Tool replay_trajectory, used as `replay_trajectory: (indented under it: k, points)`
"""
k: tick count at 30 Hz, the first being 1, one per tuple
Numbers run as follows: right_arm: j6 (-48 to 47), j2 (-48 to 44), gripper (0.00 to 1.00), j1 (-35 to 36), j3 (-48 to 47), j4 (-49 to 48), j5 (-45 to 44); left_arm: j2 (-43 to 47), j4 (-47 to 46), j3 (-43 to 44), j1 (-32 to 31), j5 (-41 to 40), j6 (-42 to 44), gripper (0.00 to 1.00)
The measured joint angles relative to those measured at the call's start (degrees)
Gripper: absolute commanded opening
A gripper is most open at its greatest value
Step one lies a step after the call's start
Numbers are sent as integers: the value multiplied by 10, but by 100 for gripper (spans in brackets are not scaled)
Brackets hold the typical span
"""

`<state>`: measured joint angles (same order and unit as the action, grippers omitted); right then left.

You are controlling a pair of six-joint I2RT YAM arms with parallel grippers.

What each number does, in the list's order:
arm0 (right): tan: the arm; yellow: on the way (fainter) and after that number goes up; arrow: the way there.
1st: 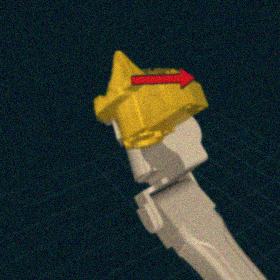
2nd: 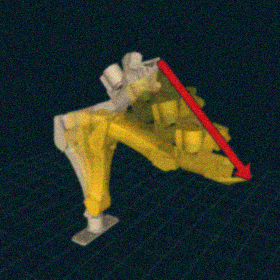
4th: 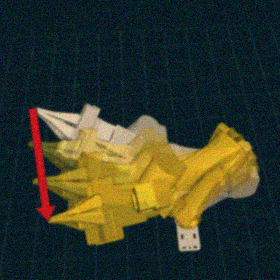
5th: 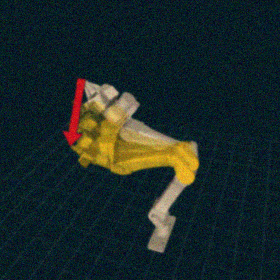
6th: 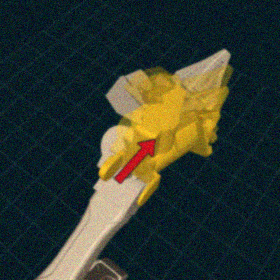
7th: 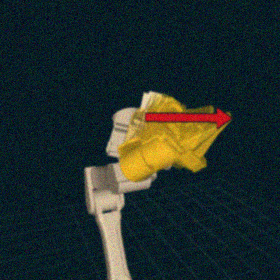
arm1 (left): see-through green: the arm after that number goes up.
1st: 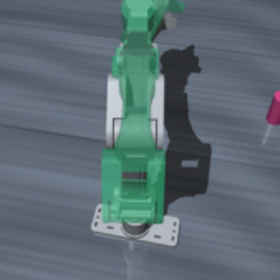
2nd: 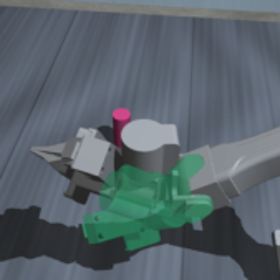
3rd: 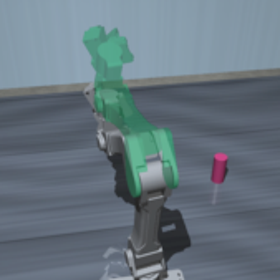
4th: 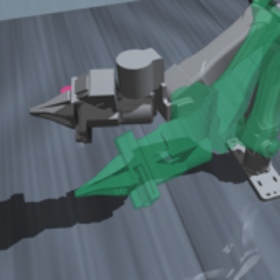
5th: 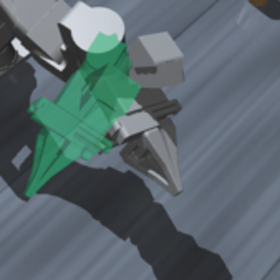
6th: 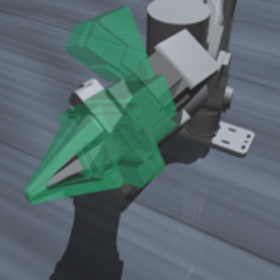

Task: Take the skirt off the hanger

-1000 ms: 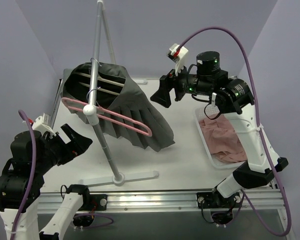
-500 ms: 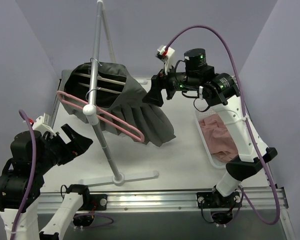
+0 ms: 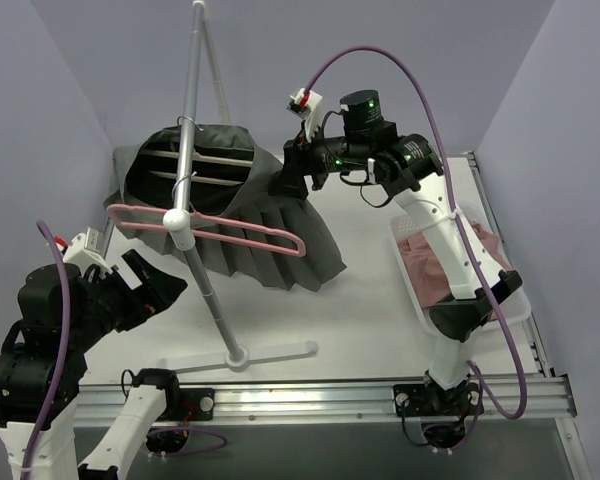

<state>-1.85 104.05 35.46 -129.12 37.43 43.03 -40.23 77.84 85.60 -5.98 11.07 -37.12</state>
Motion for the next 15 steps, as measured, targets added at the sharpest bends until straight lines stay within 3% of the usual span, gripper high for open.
replay_trajectory:
  k: [1,4,8,9,15]
  points:
    - [0,4,37,1,-8,0,3,2,0,0,0,1,0,94]
    - [-2,10,14,8,-20,-10,12,7,0,-1,0,3,-2,99]
    - [-2,14,0,23,-26,-24,24,9,0,-6,0,6,-2,99]
    - [-2,16,0,26,-29,-27,28,9,0,-8,0,8,-2,94]
    - [-2,29,0,36,-34,-40,30,9,0,-13,0,12,-3,86]
